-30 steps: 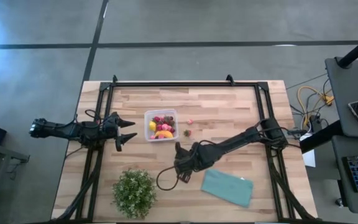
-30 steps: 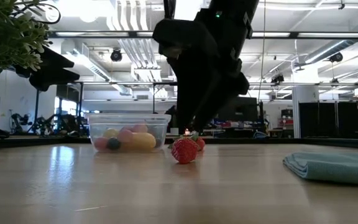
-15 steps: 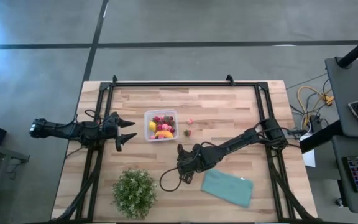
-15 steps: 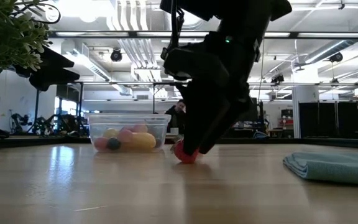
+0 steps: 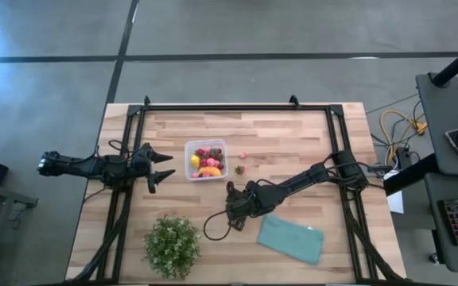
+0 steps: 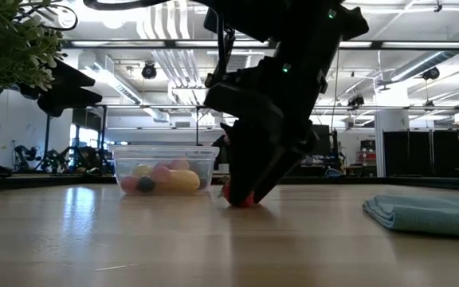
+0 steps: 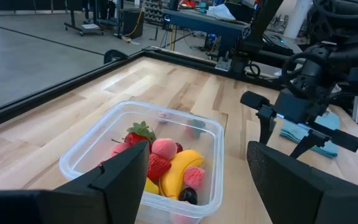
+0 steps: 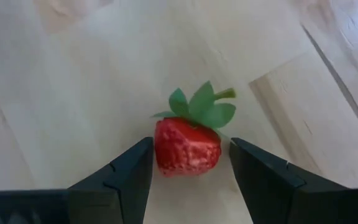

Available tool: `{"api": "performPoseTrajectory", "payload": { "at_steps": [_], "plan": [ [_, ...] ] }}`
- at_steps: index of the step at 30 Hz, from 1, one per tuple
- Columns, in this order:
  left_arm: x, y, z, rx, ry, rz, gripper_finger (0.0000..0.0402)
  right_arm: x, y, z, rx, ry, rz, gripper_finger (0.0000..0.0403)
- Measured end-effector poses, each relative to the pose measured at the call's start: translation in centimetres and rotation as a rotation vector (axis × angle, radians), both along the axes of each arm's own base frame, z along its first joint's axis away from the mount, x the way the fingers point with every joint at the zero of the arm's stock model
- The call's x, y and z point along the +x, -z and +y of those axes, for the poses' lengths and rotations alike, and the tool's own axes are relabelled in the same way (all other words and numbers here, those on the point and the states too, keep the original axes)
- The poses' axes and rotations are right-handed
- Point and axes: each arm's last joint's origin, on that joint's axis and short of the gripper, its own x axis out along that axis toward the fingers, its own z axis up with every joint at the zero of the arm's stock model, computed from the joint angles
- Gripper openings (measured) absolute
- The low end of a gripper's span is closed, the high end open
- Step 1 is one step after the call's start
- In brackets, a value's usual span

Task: Pick and placing Produce into tupperware
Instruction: Put the red strawberry into the transparent bin

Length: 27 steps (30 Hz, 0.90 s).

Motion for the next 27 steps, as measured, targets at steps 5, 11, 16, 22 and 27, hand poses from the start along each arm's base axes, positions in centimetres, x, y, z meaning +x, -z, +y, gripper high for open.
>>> {"api": "performPoseTrajectory", "payload": {
  "at_steps": [5,11,16,22,27],
  "plan": [
    [0.0,0.0,0.0,0.0,0.0,0.001,0.0258,0.2,0.1,-0.3,-0.003,0.031,-0.01,0.0206],
    [0.0,0.0,0.0,0.0,0.0,0.001,0.0258,0.4,0.2,-0.6,-0.023,0.048,-0.021,0.0194],
    [0.0,0.0,0.0,0.0,0.0,0.0,0.0258,0.5,0.2,-1.1,-0.028,0.06,-0.022,0.0151],
    [0.0,0.0,0.0,0.0,0.0,0.0,0.0258,0.6,0.1,-1.2,-0.035,0.061,-0.027,0.0118],
    [0.0,0.0,0.0,0.0,0.0,0.0,0.0258,1.2,-0.4,-1.6,-0.06,0.059,-0.049,0.0127]
  ]
}}
